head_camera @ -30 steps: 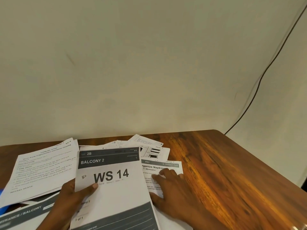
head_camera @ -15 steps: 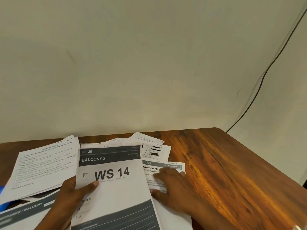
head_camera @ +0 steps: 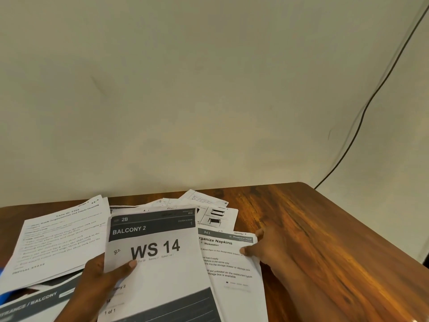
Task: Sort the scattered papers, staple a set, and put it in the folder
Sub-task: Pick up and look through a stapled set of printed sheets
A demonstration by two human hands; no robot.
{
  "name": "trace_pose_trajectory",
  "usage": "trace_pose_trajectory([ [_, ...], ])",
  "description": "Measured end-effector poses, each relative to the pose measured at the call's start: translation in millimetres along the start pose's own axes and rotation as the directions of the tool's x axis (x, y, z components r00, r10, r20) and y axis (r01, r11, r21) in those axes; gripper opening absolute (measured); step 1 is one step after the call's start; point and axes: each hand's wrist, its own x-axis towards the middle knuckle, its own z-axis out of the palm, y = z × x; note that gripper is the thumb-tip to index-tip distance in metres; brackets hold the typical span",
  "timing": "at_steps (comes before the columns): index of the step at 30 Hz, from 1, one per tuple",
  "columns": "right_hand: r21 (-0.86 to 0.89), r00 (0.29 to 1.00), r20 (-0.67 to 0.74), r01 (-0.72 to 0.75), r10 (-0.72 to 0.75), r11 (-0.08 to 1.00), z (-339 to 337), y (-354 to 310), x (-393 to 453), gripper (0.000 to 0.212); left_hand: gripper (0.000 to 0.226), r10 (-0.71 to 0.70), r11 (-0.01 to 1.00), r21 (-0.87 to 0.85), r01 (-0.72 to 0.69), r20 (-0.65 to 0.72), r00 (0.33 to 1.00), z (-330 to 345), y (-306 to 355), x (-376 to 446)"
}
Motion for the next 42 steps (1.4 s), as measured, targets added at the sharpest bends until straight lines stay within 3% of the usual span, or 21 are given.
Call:
trace_pose_trajectory([
  [10, -0.112, 0.981, 0.165, 0.12, -0.101, 0.986, -9.4, -0.8, 11.8, 0.045, 0.02, 0.039, 0.999, 0.003, -0.039, 0.014, 0.999, 5.8, 6.7, -9.3],
  [14, 0.091, 0.982, 0.17, 0.062, -0.077, 0.994, -8.5, 3.4, 10.6, 0.019, 0.017, 0.036, 0.999, -0.007, -0.036, 0.014, 0.999, 7.1, 10.0, -12.9],
  [17, 0.312, 0.977, 0.204, -0.009, -0.057, 0.95, -11.9, 3.4, 10.5, 0.018, 0.017, 0.024, 1.0, -0.01, -0.024, 0.015, 1.0, 5.5, 10.3, -13.2],
  [21, 0.448, 0.974, 0.218, -0.041, -0.064, 0.893, -15.1, 1.9, 9.5, 0.014, 0.018, 0.012, 1.0, 0.011, -0.012, 0.01, 1.0, 4.1, 8.0, -10.7],
  [37, 0.564, 0.967, 0.247, -0.089, -0.065, 0.821, -16.3, -8.4, 3.5, 0.011, 0.019, 0.054, 0.998, -0.013, -0.053, 0.075, 0.996, 0.9, 8.7, -13.7],
  [42, 0.642, 0.992, 0.106, -0.014, -0.07, 0.766, -19.9, -23.8, -2.8, 0.013, 0.029, 0.054, 0.998, -0.035, -0.05, 0.107, 0.993, -1.5, 9.5, -12.6],
])
